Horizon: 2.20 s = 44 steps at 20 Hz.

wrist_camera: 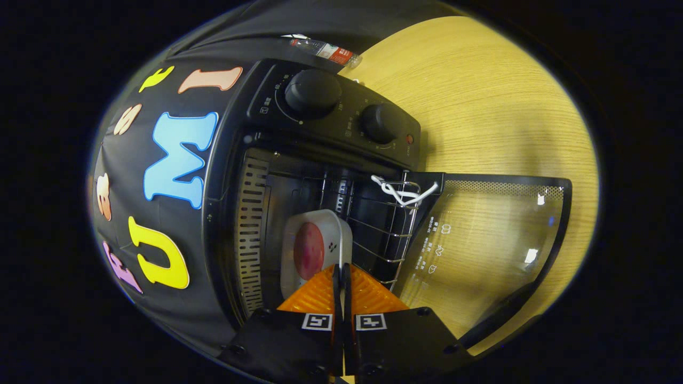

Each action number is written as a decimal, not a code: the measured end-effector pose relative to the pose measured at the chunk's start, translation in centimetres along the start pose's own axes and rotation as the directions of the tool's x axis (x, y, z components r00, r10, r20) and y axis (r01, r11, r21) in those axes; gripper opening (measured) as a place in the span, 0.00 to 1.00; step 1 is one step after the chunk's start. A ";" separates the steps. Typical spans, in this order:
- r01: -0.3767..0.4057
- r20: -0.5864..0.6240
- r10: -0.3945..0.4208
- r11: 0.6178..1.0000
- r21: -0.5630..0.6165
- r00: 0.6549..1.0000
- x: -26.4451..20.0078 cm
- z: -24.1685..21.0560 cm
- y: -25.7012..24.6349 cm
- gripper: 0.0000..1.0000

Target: Open the toaster oven, put the food inside, and close the toaster oven door.

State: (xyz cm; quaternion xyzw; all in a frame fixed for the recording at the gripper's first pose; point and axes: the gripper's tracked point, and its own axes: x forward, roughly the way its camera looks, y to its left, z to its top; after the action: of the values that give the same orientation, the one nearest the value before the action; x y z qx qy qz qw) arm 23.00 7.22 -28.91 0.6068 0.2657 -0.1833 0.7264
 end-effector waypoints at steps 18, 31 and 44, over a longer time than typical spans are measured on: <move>-0.172 -0.227 0.072 0.871 -0.460 0.971 -9.1 -3.5 -0.2 0.97; -0.167 -0.264 -0.125 0.506 -0.846 0.956 -14.1 -5.9 -7.6 0.97; -0.070 -0.147 -0.355 0.219 -0.973 0.923 -11.4 -4.3 -14.3 0.98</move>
State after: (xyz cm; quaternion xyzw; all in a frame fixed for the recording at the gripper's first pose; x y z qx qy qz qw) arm 4.84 7.97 -33.76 0.0199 0.4974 0.0612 0.8651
